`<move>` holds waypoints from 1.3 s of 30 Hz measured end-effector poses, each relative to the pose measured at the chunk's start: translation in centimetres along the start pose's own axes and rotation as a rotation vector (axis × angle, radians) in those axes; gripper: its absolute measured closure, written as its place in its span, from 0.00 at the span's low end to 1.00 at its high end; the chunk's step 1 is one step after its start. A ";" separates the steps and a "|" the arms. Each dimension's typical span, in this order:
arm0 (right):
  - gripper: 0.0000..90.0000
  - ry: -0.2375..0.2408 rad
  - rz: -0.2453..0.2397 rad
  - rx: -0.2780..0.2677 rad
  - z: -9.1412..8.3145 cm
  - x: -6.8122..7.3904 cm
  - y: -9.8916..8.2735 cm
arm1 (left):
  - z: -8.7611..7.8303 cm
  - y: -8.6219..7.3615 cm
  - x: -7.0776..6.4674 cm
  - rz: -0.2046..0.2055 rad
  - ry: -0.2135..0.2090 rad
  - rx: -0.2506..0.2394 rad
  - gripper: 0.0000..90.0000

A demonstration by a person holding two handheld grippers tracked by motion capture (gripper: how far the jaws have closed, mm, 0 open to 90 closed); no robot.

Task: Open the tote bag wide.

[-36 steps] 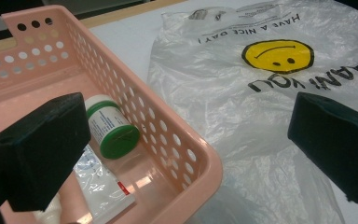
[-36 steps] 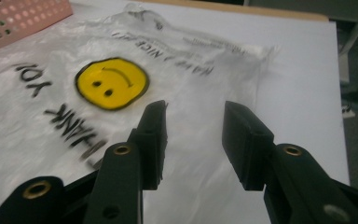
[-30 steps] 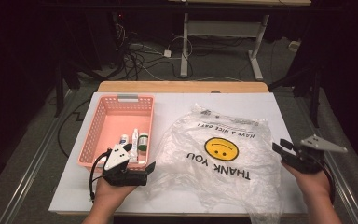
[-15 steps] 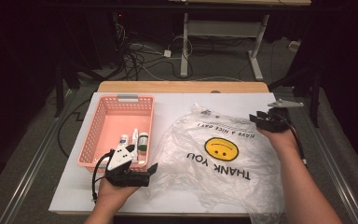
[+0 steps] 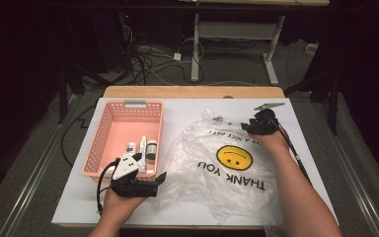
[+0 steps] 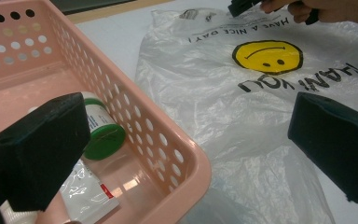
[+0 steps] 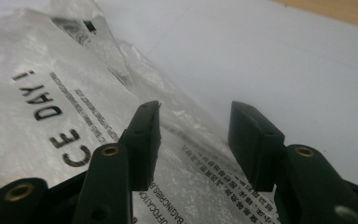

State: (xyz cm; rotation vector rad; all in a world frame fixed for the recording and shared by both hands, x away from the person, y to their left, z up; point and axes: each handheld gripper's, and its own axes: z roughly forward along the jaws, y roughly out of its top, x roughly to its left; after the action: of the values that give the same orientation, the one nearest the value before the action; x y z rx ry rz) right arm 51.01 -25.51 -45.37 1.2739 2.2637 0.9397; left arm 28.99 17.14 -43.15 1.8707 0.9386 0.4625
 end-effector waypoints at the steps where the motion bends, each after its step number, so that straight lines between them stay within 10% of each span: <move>1: 0.63 -0.003 -0.001 0.017 0.3 0.0 -0.1 | 0.0 0.0 0.0 0.000 0.000 0.001 0.00; 10: 1.00 -0.047 -0.022 0.063 1.4 0.3 -0.8 | -0.1 0.0 -0.2 -0.001 -0.007 -0.003 0.00; 18: 1.00 -0.076 0.028 0.006 0.7 -0.4 -0.6 | -0.2 0.1 -0.1 -0.001 -0.011 -0.008 0.00; 31: 1.00 -0.260 0.169 -0.038 -3.8 -7.3 -2.9 | -0.2 0.1 -0.2 0.009 -0.023 -0.016 0.00; 39: 0.90 -0.261 0.218 -0.052 -4.8 -8.6 -4.5 | -0.1 0.1 -0.1 0.011 -0.024 -0.019 0.00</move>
State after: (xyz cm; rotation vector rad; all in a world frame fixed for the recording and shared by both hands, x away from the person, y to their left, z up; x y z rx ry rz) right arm 49.85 -36.30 -45.20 1.5455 1.9198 0.8416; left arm 28.84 17.09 -43.01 1.8611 0.9050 0.4533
